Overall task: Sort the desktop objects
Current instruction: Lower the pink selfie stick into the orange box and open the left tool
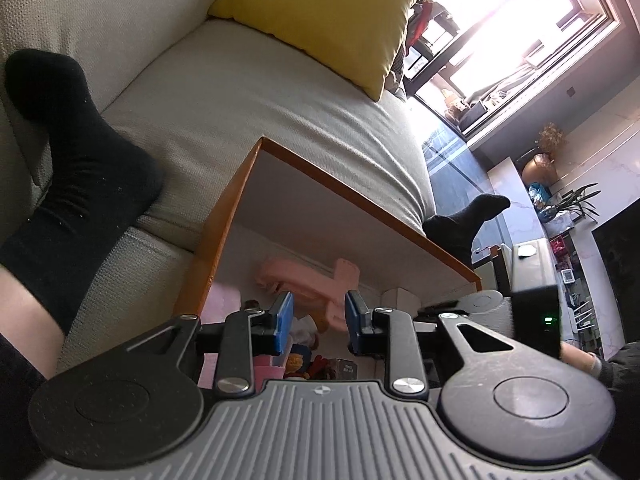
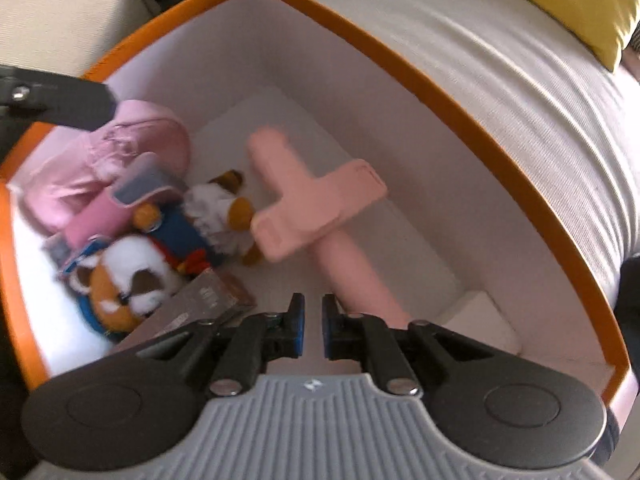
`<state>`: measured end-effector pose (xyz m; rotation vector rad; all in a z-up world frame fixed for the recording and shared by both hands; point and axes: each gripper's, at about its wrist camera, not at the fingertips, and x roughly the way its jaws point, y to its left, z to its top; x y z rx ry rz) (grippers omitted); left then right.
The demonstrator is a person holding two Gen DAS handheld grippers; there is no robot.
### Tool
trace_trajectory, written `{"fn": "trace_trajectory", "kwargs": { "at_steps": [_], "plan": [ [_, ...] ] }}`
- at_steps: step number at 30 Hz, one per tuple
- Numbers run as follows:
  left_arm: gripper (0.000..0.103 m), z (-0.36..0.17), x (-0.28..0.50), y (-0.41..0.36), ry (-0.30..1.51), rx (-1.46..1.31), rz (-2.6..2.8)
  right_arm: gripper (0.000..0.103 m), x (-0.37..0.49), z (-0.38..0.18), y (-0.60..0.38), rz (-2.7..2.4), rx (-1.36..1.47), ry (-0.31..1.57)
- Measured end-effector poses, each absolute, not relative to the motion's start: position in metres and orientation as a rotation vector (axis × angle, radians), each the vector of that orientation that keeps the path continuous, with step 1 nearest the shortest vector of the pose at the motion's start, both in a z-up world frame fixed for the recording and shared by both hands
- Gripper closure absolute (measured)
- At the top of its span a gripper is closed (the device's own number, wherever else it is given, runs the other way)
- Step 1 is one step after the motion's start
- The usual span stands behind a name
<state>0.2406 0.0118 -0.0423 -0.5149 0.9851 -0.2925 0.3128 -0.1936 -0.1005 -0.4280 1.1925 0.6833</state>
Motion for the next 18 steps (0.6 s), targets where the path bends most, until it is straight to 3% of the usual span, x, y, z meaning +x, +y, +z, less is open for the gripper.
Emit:
{"fn": "trace_trajectory", "kwargs": {
  "at_steps": [5, 11, 18],
  "plan": [
    [0.071, -0.044, 0.241, 0.011, 0.994, -0.505, -0.285, 0.095, 0.334, -0.107, -0.188, 0.65, -0.342, 1.193],
    [0.071, -0.045, 0.242, 0.012, 0.995, -0.504, -0.279, 0.097, 0.367, -0.112, -0.2, 0.589, -0.013, 1.273],
    [0.071, -0.041, 0.238, 0.017, 0.983, -0.506, -0.278, 0.093, 0.354, -0.115, -0.2, 0.599, -0.044, 1.28]
  ]
}}
